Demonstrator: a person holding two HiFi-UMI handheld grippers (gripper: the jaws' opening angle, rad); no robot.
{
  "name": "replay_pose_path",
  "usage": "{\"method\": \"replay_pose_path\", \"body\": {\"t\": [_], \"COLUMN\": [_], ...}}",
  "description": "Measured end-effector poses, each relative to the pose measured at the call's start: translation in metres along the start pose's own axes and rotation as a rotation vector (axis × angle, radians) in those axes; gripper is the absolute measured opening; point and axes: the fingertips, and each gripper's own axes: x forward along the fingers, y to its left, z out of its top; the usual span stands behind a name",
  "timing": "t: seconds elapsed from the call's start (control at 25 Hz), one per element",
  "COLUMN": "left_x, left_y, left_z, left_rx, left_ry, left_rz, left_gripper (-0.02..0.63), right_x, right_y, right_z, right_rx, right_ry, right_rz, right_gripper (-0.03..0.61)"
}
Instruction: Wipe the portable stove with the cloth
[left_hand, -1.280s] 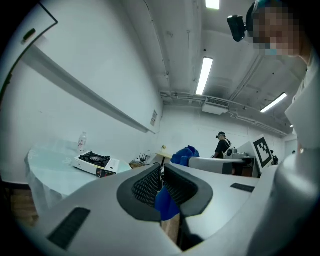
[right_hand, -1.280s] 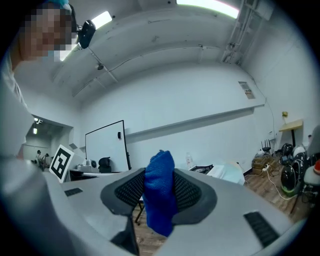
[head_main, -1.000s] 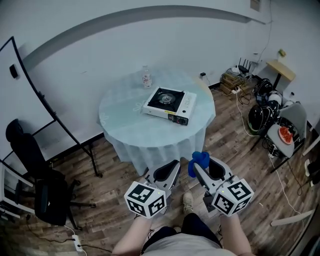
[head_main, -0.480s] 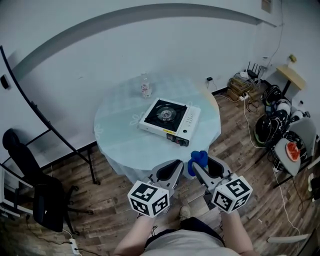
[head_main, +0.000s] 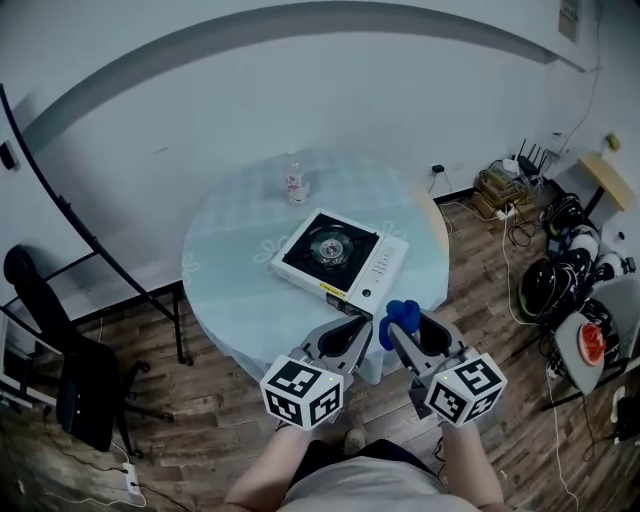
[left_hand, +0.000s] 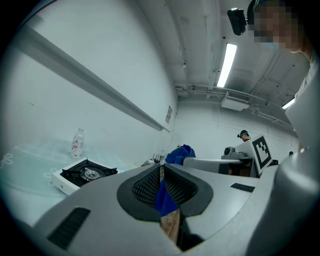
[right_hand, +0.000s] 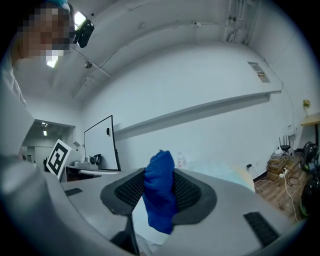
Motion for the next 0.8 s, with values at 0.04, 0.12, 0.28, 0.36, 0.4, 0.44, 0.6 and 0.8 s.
{"method": "replay_pose_path", "body": {"t": [0.04,0.12,0.28,0.36,0.4,0.44,0.6,0.8], "left_x": [0.004,0.009,0.015,0.015,0.016,0.017,0.025,0.043], "left_y": [0.001,0.003,0.012,0.02,0.024,0.028,0.05,0.081], "left_z": [0.0,-0.001,-0.007,-0.011,-0.013,-0.014,-0.011,-0.003], "left_rx": [0.0,0.001,-0.021,-0.044,-0.051,-0.056,-0.065,-0.071], "left_ry": [0.003,0.009,0.015,0.013,0.015,0.019,0.027,0.029], "left_rz": [0.007,0.016,0.035,0.044,0.047,0.05,0.05,0.043], "left_gripper": [0.041,0.041,0.041,0.041,0.041,0.041,0.041,0.041], "right_x": [0.002,0.004,0.011,0.016,0.019,0.022,0.042,0.073], "right_y": [-0.004,-0.012,-0.02,-0.021,-0.022,-0.022,-0.032,-0.05], "right_z": [0.0,0.0,-0.005,-0.011,-0.014,-0.015,-0.015,-0.009], "right_rx": [-0.005,-0.005,0.007,0.01,0.011,0.013,0.017,0.015], "right_ry": [0.005,0.012,0.021,0.034,0.038,0.042,0.055,0.056], "right_rz": [0.002,0.003,0.018,0.029,0.036,0.039,0.026,0.015], "right_gripper": [0.172,0.172,0.172,0.172,0.172,0.172,0.172,0.172]}}
